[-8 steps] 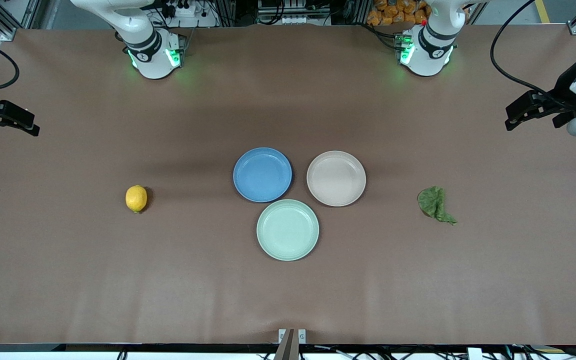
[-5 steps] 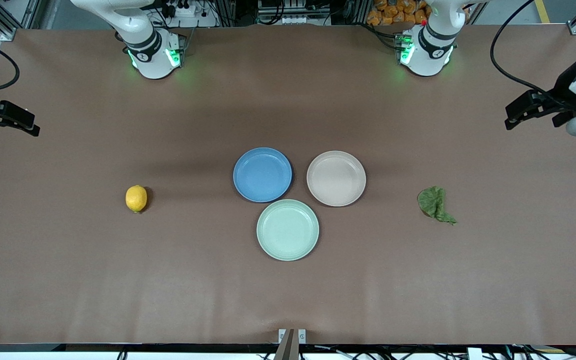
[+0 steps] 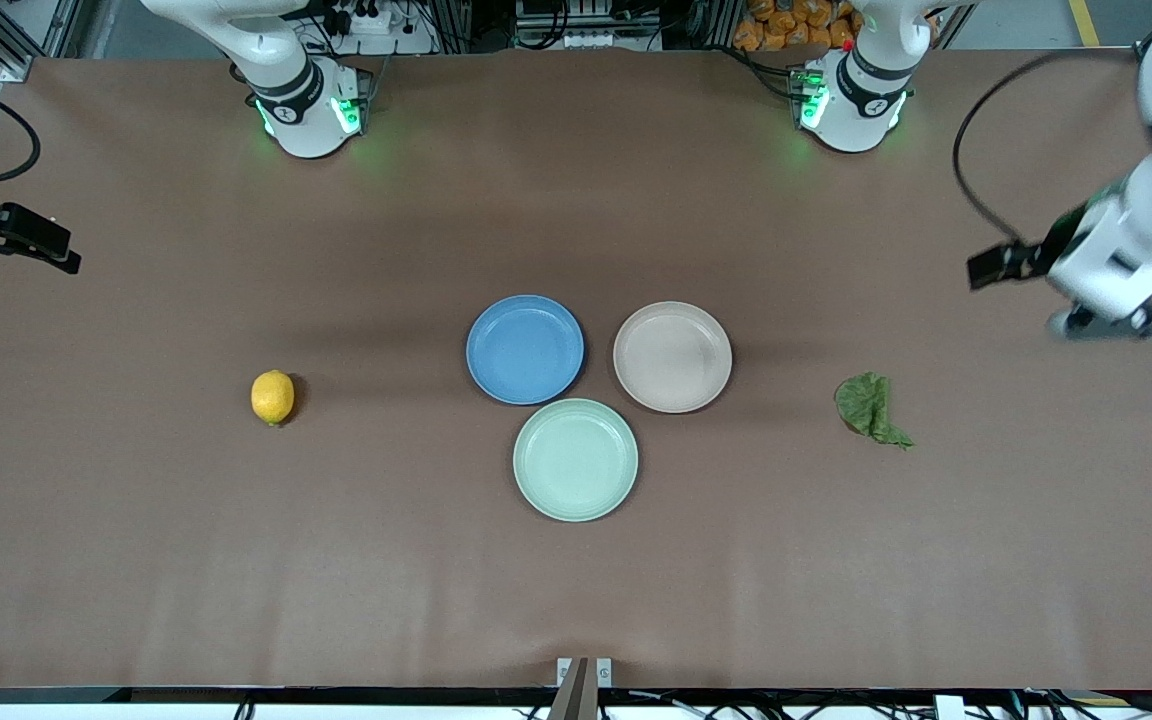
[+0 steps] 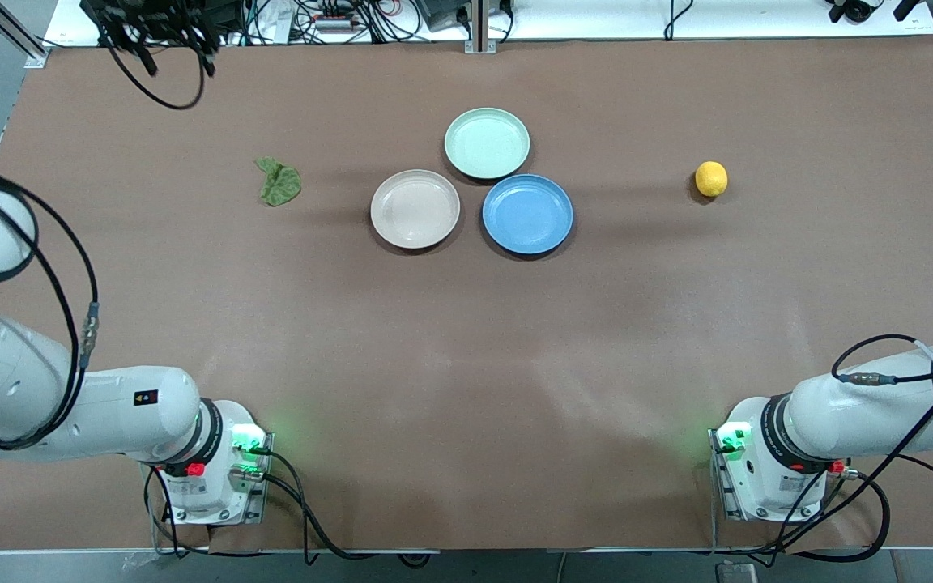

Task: Place lemon and lettuce in plates
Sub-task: 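Reach the right gripper to the lemon while the left gripper reaches the lettuce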

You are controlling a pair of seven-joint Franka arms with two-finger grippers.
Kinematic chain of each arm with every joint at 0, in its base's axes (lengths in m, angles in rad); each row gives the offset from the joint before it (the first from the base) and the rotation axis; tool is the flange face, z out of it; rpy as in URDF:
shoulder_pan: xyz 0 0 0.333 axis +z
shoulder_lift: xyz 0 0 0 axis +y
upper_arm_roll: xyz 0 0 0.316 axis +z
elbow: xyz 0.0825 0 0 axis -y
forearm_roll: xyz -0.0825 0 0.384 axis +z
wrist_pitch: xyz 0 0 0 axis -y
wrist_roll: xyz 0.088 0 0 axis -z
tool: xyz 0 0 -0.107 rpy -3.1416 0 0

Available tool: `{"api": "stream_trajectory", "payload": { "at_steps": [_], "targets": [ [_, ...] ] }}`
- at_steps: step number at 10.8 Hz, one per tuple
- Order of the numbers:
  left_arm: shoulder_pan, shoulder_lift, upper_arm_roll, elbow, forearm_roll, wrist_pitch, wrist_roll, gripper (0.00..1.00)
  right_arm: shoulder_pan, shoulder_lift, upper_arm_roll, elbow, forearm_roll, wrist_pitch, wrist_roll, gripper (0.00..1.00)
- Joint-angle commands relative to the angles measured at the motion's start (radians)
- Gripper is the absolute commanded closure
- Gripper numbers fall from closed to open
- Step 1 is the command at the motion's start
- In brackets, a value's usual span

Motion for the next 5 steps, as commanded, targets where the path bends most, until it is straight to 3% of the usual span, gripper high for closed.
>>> {"api": "stream_trajectory", "payload": {
  "at_steps": [1,3,5],
  "targets": [
    [0.063,-0.005,-0.009,-0.200,0.018,0.213,0.024,0.00,-0.018,0.051,0.014,0.013,0.012,-0.006,-0.003,0.00],
    [0.067,0.067,-0.007,-0.285,0.017,0.380,0.024,0.00,-0.018,0.149,0.014,0.016,0.073,0.020,-0.009,0.00],
    [0.050,0.139,-0.009,-0.277,0.015,0.411,-0.006,0.00,-0.010,0.230,0.016,0.011,0.088,0.099,-0.012,0.00]
  ]
}}
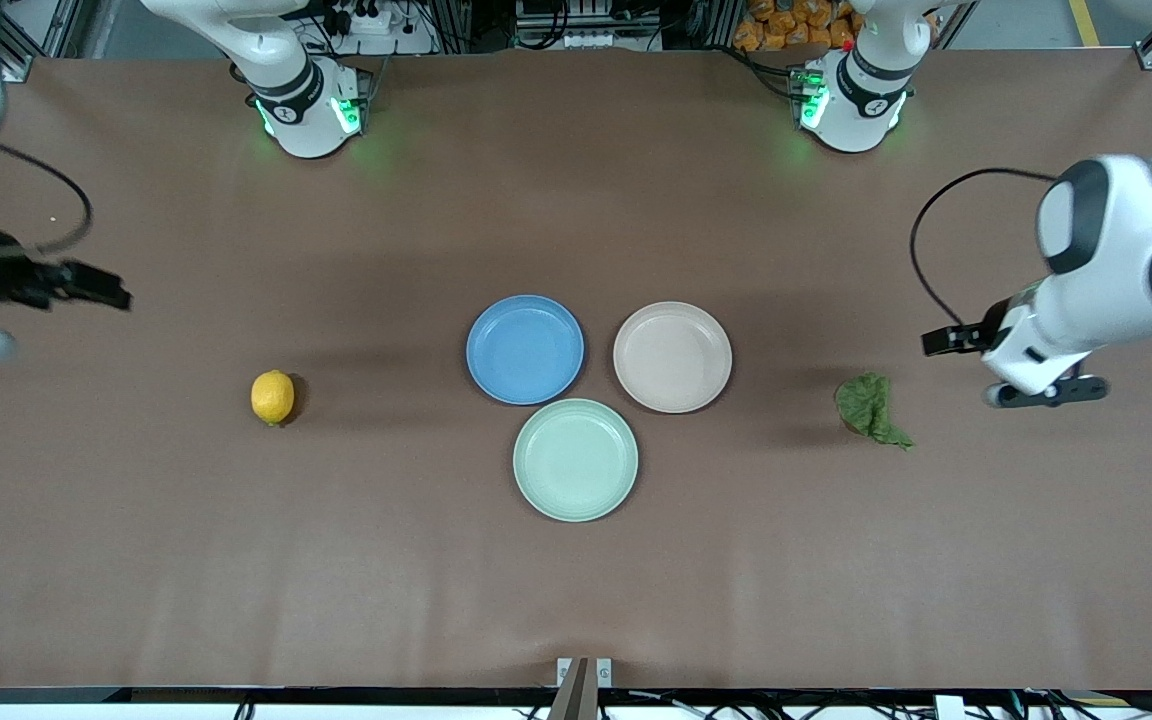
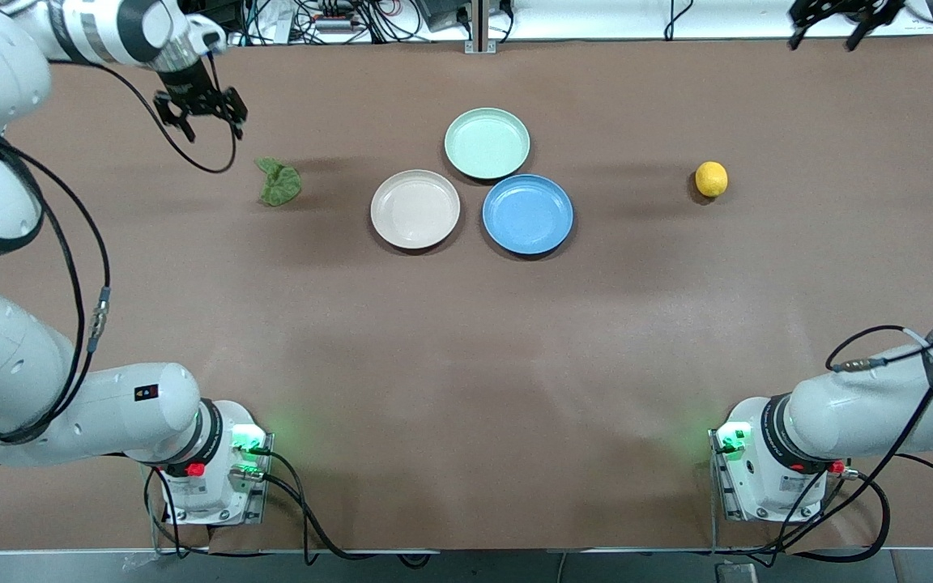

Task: Place lemon and lettuce in plates
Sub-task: 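Reach the right gripper to the lemon while the left gripper reaches the lettuce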

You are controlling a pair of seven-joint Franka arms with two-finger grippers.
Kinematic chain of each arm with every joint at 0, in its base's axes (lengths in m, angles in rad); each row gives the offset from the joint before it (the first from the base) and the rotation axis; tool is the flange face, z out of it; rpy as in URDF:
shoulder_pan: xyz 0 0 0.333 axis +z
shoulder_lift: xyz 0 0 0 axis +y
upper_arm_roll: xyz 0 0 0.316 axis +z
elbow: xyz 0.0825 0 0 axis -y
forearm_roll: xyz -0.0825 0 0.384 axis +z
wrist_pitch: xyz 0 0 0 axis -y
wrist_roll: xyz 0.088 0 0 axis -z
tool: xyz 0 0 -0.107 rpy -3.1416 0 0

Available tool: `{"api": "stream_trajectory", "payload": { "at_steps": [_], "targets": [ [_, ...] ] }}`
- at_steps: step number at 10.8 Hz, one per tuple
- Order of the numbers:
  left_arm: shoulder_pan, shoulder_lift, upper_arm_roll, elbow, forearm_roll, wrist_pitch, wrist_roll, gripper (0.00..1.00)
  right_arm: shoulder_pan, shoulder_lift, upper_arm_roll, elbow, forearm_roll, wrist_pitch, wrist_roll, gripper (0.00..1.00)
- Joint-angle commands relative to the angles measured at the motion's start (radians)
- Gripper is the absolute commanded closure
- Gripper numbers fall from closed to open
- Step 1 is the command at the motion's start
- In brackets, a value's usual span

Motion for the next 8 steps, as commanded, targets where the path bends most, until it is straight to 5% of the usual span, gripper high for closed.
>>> {"api": "stream_trajectory", "payload": {
  "at_steps": [1,4,8],
  "targets": [
    [-0.011,0.062,-0.008,0.005,0.014,0.044,-0.011,0.00,-0.007,0.103,0.013,0.021,0.041,0.069,-0.011,0.00],
    [-0.011,0.194,-0.008,0.007,0.025,0.152,-0.011,0.00,-0.005,0.221,0.013,0.001,0.039,0.174,-0.013,0.00],
    [-0.032,0.300,-0.005,0.046,0.051,0.232,-0.027,0.00,0.016,0.286,0.013,-0.178,0.036,0.469,-0.013,0.00]
  ]
}}
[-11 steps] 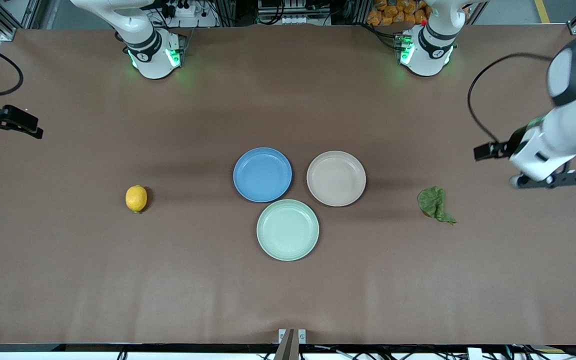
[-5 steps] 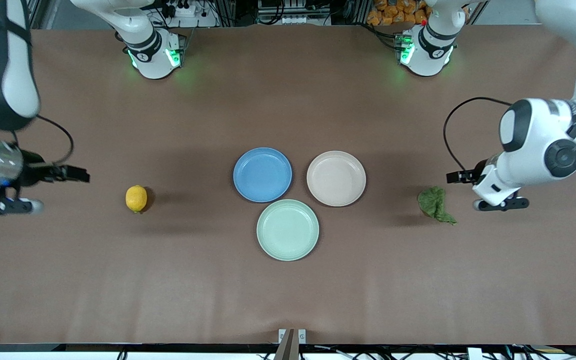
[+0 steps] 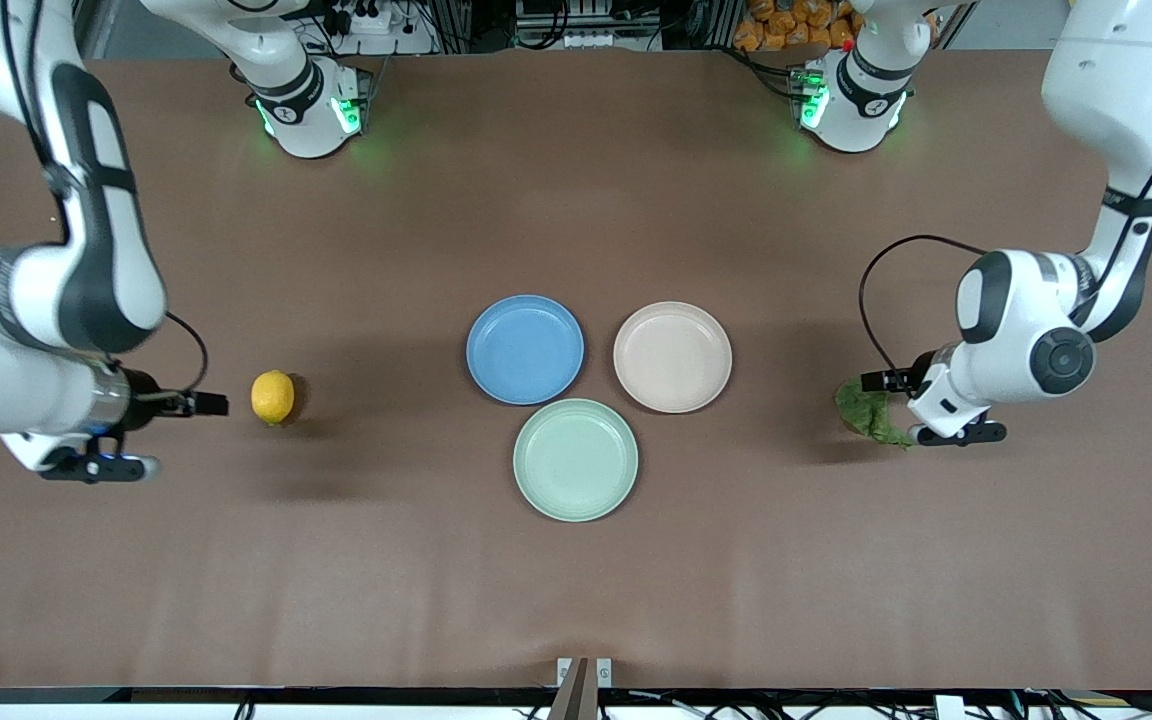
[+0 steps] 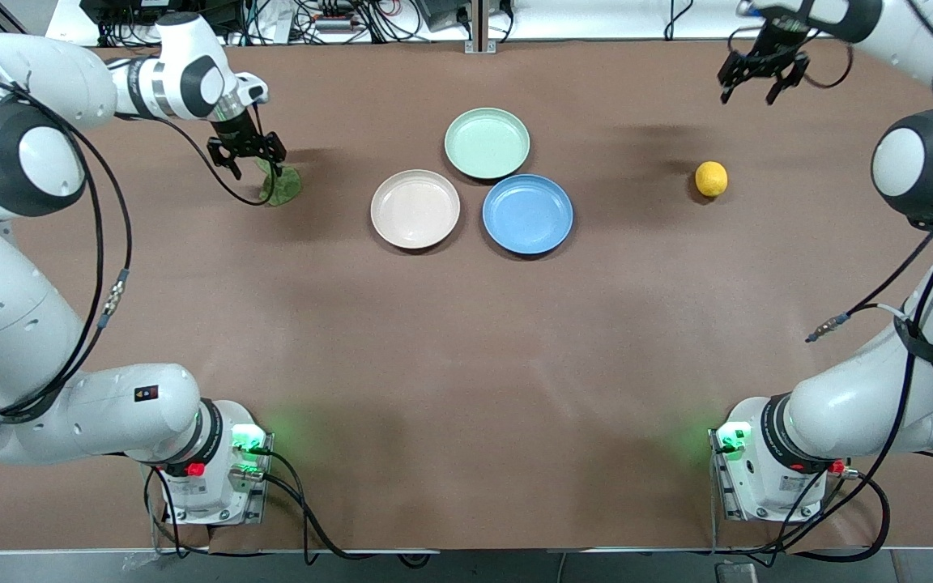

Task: Place lemon and lettuce in plates
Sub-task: 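Reach the right gripper to the lemon while the left gripper reaches the lettuce, then grasp the lemon with the right gripper while the left gripper grasps the lettuce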

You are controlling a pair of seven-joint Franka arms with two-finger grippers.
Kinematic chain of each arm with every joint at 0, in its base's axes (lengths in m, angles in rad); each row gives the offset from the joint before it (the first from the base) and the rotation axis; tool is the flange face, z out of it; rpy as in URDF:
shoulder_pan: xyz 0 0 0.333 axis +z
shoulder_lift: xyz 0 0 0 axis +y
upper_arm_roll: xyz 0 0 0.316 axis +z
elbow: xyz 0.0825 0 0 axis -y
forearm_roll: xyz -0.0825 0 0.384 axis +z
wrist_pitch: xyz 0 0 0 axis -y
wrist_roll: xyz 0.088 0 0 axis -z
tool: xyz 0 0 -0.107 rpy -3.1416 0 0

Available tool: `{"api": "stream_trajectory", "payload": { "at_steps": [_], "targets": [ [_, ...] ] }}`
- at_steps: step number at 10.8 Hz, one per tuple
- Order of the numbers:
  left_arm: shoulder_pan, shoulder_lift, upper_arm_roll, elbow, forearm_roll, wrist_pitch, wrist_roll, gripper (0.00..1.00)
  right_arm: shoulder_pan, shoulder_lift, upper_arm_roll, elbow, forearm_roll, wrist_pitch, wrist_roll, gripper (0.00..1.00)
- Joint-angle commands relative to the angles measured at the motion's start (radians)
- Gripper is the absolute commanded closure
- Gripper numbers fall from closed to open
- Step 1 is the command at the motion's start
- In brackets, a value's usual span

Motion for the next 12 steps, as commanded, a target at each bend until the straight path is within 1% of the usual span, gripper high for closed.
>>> {"api": "stream_trajectory", "payload": {
  "at_steps": [1,2,3,4,6,7,8,9,10,11,12],
  "targets": [
    [-0.013,0.050,0.000,0.058,0.049,0.007,-0.026,0.00,0.014,0.010,0.000,-0.113,0.015,0.151,-0.011,0.00],
    [-0.018,0.071,0.000,0.071,0.049,0.008,-0.026,0.12,0.014,0.028,0.000,-0.144,0.015,0.205,-0.011,0.00],
    [-0.029,0.085,0.003,0.083,0.049,0.007,-0.026,0.16,0.015,0.033,0.000,-0.176,0.013,0.252,-0.011,0.00],
    [-0.029,0.087,0.004,0.083,0.051,0.007,-0.025,0.26,0.022,0.033,0.000,-0.215,0.015,0.297,-0.011,0.00],
    [-0.029,0.102,0.007,0.086,0.054,0.007,-0.025,0.55,0.032,0.033,0.000,-0.298,0.015,0.407,-0.011,0.00],
    [-0.029,0.110,0.007,0.086,0.071,0.008,-0.025,0.65,0.034,0.033,0.002,-0.334,0.015,0.453,-0.011,0.00],
    [-0.029,0.118,0.007,0.086,0.087,0.007,-0.026,0.69,0.040,0.033,0.002,-0.370,0.015,0.499,-0.011,0.00],
    [-0.026,0.124,0.009,0.091,0.092,0.007,-0.026,0.83,0.049,0.033,0.002,-0.397,0.015,0.535,-0.011,0.00],
    [-0.029,0.124,0.009,0.100,0.092,0.007,-0.034,1.00,0.052,0.033,0.002,-0.420,0.015,0.567,-0.011,0.00],
    [-0.032,0.124,0.009,0.120,0.095,-0.004,-0.080,1.00,0.054,0.033,0.002,-0.430,0.015,0.579,-0.011,0.00],
    [-0.047,0.119,0.009,0.123,0.095,-0.010,-0.114,1.00,0.054,0.033,0.002,-0.430,0.015,0.575,-0.009,0.13]
  ]
}}
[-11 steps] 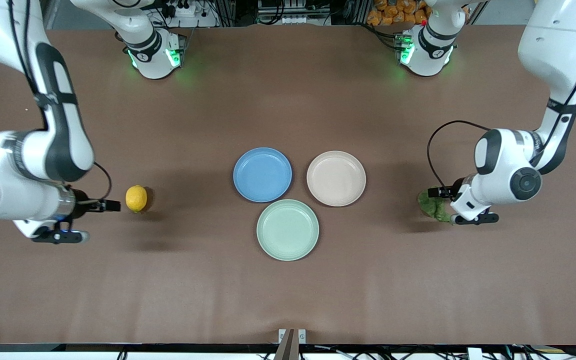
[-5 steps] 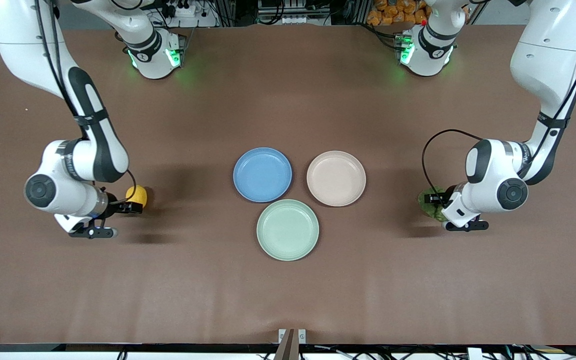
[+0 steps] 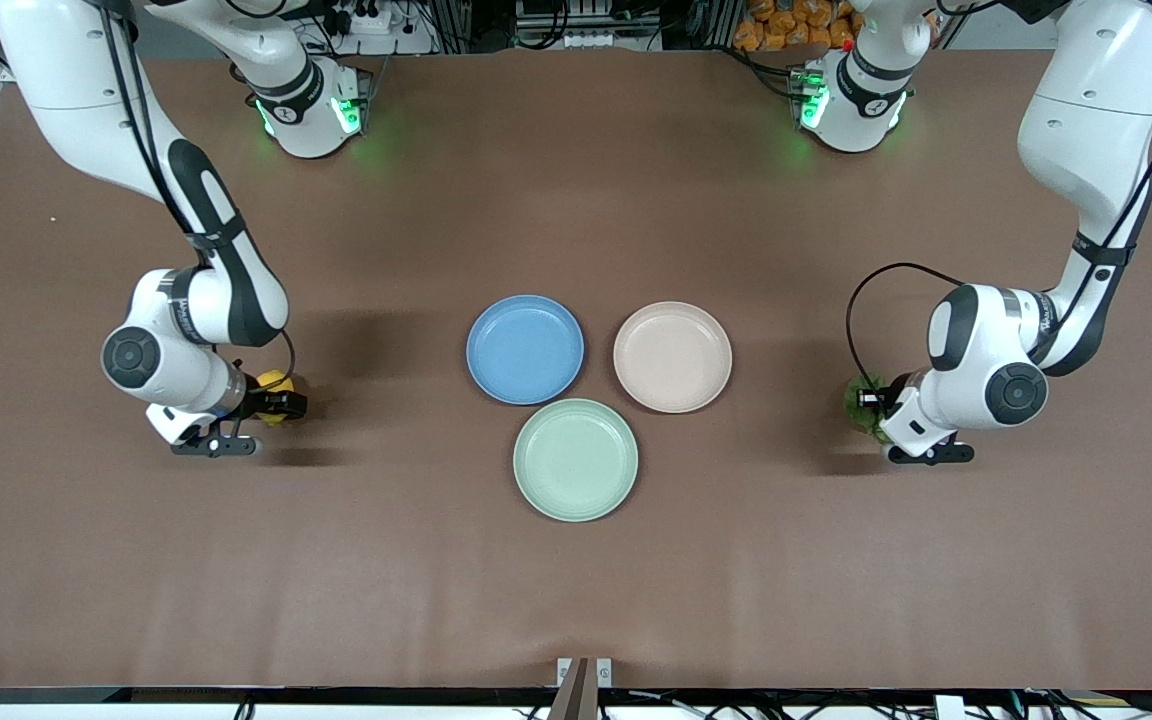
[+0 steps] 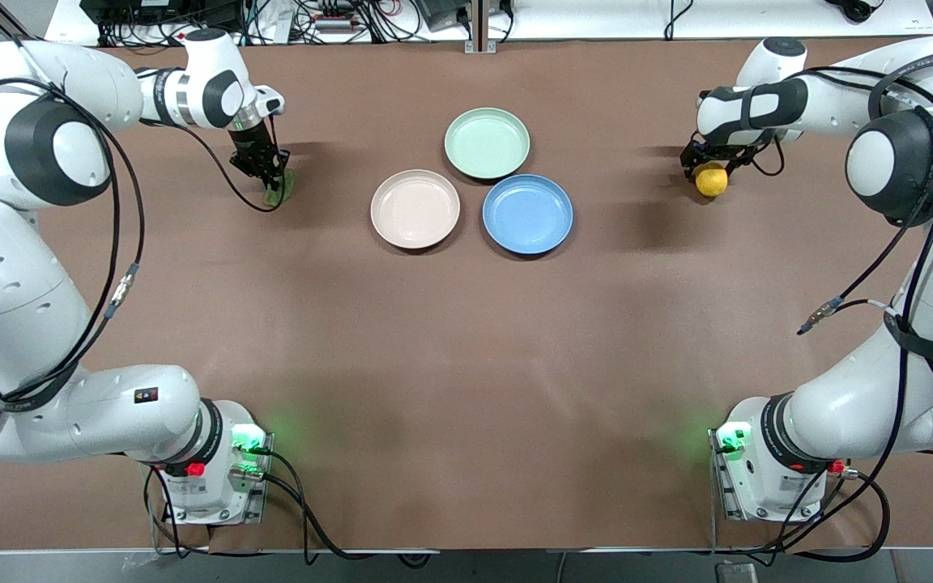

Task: Place lemon and lettuce in plates
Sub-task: 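Grasp the lemon with the right gripper while the left gripper grasps the lettuce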

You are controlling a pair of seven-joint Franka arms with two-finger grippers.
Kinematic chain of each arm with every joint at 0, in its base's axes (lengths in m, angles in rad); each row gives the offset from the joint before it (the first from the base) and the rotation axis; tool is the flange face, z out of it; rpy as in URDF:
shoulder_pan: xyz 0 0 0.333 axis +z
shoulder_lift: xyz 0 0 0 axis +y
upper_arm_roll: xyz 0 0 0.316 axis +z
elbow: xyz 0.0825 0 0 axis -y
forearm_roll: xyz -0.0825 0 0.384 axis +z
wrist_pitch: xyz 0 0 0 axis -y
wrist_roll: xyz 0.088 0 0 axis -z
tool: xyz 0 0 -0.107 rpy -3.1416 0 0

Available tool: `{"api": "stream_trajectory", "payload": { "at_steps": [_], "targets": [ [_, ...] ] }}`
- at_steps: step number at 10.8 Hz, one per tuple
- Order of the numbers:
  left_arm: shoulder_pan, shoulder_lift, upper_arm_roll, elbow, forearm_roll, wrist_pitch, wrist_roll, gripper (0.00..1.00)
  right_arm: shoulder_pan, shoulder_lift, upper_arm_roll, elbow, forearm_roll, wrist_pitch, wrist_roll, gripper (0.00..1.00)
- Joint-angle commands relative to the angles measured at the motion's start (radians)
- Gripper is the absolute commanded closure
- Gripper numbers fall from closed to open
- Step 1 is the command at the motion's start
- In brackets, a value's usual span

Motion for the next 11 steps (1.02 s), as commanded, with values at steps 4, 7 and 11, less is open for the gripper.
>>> {"api": "stream_trajectory", "payload": {
  "at_steps": [4,7,11],
  "targets": [
    [-0.065,-0.034,-0.010,0.137,0.026,-0.182,-0.106,1.00,0.022,-0.018,-0.002,-0.014,0.015,-0.009,-0.003,0.89],
    [-0.128,-0.051,-0.055,0.185,-0.038,-0.286,-0.261,1.00,0.028,-0.023,-0.002,0.058,0.019,-0.120,0.008,0.91],
    [-0.212,-0.046,-0.165,0.183,-0.037,-0.286,-0.581,1.00,0.120,-0.020,0.004,0.189,0.027,-0.278,0.142,0.91]
  ]
}}
